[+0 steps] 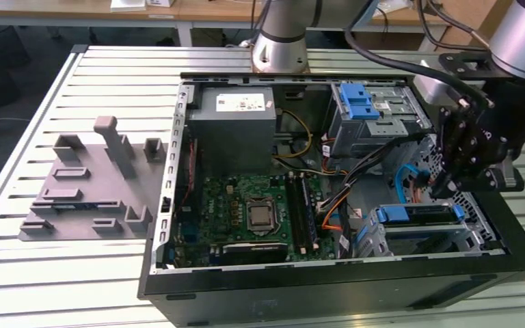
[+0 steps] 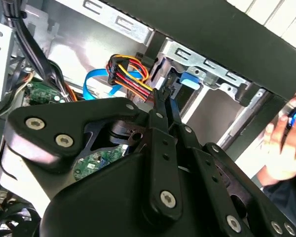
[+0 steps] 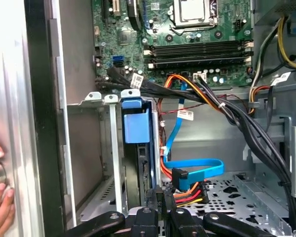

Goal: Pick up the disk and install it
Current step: 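Insert the first disk wire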

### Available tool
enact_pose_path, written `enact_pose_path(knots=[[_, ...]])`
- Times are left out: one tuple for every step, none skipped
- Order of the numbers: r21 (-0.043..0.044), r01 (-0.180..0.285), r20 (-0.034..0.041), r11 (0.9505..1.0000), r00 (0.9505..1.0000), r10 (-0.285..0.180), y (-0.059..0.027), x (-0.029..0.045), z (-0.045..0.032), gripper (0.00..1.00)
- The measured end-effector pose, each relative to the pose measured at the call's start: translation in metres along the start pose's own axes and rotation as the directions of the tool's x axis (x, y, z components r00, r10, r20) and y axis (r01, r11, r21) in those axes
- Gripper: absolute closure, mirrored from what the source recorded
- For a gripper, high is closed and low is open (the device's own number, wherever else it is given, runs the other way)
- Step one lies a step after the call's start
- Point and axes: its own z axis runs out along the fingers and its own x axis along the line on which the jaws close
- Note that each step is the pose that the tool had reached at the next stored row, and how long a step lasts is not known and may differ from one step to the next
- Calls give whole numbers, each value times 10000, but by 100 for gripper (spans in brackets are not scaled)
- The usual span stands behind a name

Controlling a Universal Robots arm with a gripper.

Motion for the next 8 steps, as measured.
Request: enact_pose_path(knots=[[2,-4,111,10000,9999,4,4,5,2,84],[0,-8,244,10000,9997,8,5,12,5,84],[-1,-11,347,10000,9994,11,5,24,9,84],[0,-13,413,10000,9991,13,6,38,13,84],[1,-13,466,10000,9989,13,7,53,17,84],[2,-12,498,10000,9988,12,7,70,22,84],[1,-9,516,10000,9987,9,6,85,25,84],[0,-9,529,10000,9986,9,6,97,29,84]])
